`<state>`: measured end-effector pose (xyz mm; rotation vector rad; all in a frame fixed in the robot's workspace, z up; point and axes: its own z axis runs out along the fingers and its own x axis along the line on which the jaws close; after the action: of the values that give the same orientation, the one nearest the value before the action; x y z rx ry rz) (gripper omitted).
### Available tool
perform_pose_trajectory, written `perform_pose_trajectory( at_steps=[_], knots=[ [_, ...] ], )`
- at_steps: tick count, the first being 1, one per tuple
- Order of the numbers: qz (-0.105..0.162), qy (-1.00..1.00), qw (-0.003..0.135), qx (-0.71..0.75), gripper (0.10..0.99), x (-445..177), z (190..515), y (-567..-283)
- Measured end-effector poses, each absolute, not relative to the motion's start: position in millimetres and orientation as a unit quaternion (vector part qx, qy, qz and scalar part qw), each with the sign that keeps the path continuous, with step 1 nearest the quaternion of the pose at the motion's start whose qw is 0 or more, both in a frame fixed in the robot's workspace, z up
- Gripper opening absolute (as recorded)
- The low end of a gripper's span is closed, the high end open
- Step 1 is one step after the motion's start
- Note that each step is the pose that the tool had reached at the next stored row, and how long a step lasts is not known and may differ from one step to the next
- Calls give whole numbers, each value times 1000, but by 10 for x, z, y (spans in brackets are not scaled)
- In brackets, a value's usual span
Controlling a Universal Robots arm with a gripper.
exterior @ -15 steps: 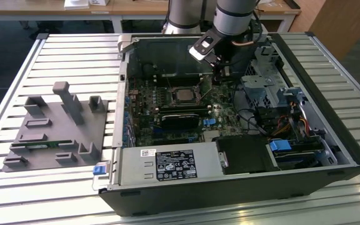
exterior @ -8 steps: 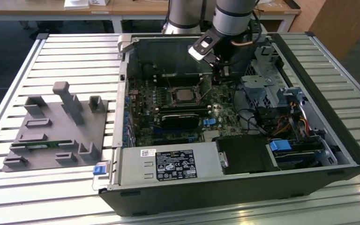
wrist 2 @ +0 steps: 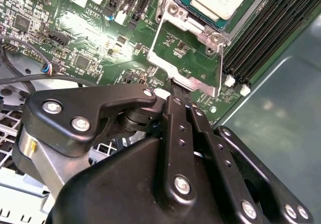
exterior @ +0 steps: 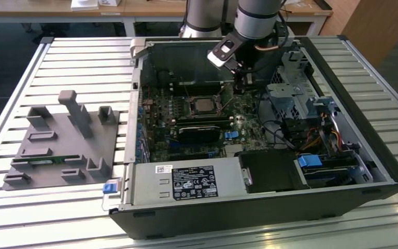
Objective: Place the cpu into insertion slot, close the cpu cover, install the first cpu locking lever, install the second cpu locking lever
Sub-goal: 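Close the cpu cover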
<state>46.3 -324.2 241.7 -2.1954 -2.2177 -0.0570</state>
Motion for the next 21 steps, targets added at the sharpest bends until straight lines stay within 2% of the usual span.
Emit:
perform_pose_trajectory(
  at_steps=[21],
  knots=[
    [-18, -711, 10, -703, 106, 413, 2417, -3242]
  ],
)
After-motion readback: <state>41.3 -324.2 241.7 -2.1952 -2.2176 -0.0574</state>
